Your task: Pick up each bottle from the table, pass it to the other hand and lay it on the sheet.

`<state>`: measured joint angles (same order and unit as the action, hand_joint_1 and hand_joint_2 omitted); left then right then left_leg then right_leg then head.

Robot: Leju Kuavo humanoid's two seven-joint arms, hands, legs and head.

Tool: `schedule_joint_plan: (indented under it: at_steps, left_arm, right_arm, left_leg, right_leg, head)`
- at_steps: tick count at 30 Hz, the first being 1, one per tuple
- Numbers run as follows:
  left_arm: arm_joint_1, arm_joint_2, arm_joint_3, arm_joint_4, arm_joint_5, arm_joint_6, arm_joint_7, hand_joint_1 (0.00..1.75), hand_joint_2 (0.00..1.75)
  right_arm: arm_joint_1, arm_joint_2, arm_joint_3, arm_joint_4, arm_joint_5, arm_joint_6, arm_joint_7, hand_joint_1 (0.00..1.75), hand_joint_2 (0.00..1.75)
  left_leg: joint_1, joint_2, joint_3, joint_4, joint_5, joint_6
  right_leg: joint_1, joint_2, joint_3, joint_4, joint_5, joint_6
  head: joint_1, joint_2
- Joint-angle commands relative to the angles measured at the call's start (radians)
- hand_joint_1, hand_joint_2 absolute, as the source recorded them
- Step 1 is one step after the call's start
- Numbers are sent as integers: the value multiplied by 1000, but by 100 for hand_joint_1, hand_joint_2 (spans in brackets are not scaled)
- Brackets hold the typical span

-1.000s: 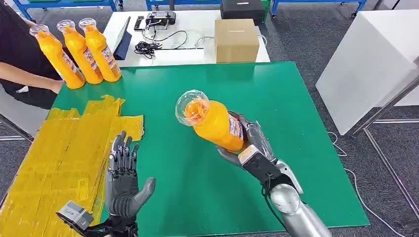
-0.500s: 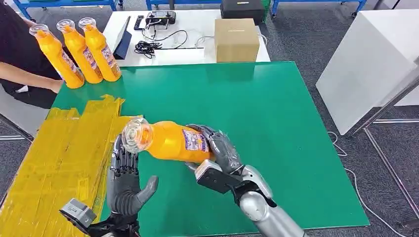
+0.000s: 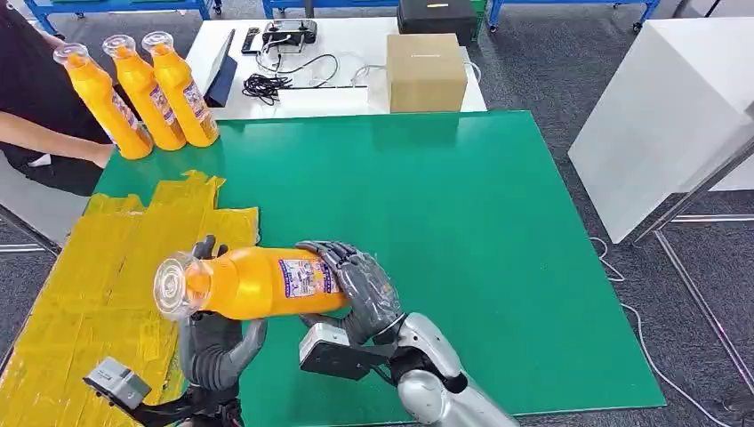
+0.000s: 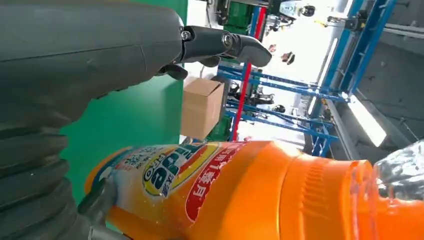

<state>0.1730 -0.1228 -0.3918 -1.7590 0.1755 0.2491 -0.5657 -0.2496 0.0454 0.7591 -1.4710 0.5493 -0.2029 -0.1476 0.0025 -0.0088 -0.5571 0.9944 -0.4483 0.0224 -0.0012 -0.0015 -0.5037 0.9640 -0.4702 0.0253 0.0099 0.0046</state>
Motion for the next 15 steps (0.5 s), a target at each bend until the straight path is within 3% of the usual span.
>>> schedule_joint_plan:
  at_steps: [1,15]
  left_arm:
    - [-12,7,5,9,34,-39,13,0,175]
    - [-5,16,-18,-15,31,-57,9,0,175]
  right_arm:
    - [-30,17,71,85,25,-30,21,175,175]
    - [-41,23,93,117,49,-27,39,175,175]
  left_leg:
    - [1,2,2,-1,0,-1]
    - [1,1,1,-1,0,-1]
  right_leg:
    - [1,2,2,-1,0,0]
    - [0,1,1,-1,0,0]
  head:
    - [0,0]
    - [0,0]
